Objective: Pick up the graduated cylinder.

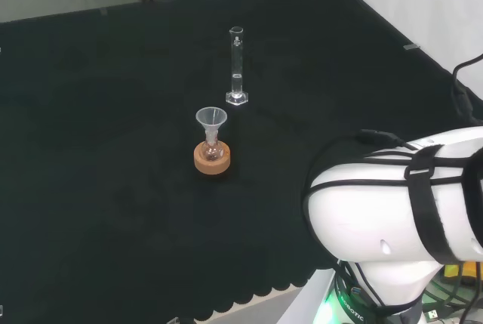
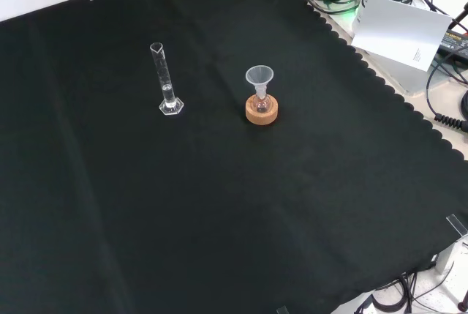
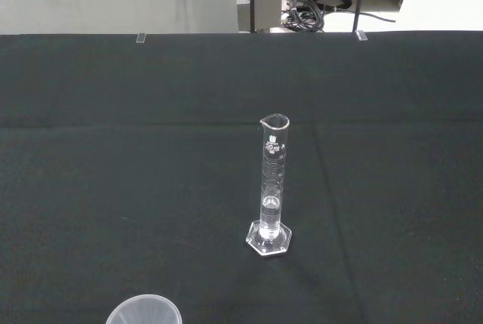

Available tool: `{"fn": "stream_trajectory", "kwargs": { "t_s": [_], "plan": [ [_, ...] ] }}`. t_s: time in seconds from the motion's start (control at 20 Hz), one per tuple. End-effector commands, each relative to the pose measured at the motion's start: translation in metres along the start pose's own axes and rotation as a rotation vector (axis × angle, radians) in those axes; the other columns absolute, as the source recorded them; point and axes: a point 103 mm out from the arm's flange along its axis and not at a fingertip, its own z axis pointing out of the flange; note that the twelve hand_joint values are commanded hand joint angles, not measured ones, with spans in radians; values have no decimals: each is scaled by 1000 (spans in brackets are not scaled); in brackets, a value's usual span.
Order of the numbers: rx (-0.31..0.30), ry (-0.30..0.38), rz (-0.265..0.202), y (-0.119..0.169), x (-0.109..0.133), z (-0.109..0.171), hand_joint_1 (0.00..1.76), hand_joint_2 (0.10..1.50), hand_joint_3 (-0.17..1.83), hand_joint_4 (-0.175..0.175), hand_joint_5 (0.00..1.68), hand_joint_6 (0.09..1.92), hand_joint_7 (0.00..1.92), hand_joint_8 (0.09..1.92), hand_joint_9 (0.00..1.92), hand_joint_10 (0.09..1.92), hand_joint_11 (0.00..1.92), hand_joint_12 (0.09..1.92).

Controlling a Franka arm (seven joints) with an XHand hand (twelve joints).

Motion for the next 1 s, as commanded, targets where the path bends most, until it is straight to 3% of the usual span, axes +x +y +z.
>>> {"fn": "stream_trajectory", "kwargs": {
  "t_s": [0.05,0.1,0.2,0.55,1.0],
  "plan": [
    [-8,-7,1,1,0,0,243,1320,98,-16,199,383,95,408,228,635,66,1318],
    [-7,-6,2,1,1,0,160,1332,106,-14,167,230,45,349,167,627,31,1317],
    [-6,-9,1,1,2,0,98,1341,113,-12,151,100,9,307,121,624,6,1316],
    [17,33,41,10,-13,9,86,1342,116,-13,157,87,0,305,109,625,0,1315],
    [32,37,62,46,-40,58,103,1336,116,-15,177,87,0,333,121,631,0,1315]
  ]
}}
